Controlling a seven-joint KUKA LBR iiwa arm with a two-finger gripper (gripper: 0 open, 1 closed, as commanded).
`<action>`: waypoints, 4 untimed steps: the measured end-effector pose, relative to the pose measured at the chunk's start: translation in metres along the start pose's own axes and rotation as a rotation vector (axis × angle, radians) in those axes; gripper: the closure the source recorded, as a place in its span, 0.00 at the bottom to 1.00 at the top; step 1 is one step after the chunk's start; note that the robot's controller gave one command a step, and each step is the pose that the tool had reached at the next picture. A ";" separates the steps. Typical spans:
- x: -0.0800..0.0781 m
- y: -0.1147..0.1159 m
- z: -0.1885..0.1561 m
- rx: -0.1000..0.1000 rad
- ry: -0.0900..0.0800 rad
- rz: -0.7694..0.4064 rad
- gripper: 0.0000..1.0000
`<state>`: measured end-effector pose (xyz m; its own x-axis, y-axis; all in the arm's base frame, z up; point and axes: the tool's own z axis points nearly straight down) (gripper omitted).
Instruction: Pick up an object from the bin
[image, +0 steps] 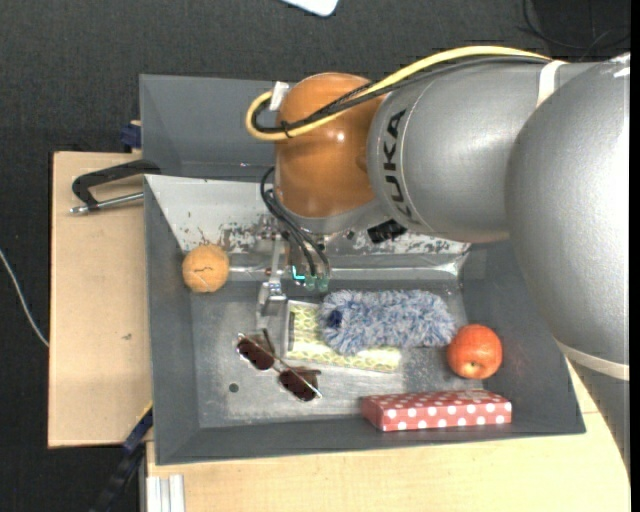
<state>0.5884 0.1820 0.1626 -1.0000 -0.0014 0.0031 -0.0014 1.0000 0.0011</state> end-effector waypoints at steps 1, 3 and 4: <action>-0.002 -0.001 -0.002 -0.001 -0.005 0.001 0.00; 0.062 -0.015 0.064 0.002 0.005 -0.074 0.00; 0.063 -0.029 0.089 -0.002 -0.006 -0.260 1.00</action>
Offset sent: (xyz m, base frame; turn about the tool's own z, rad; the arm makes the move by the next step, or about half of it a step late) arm -0.0816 -0.0258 -0.0926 -0.1189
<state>0.5250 0.1530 0.0740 -0.9660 -0.2583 -0.0033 -0.2583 0.9660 0.0033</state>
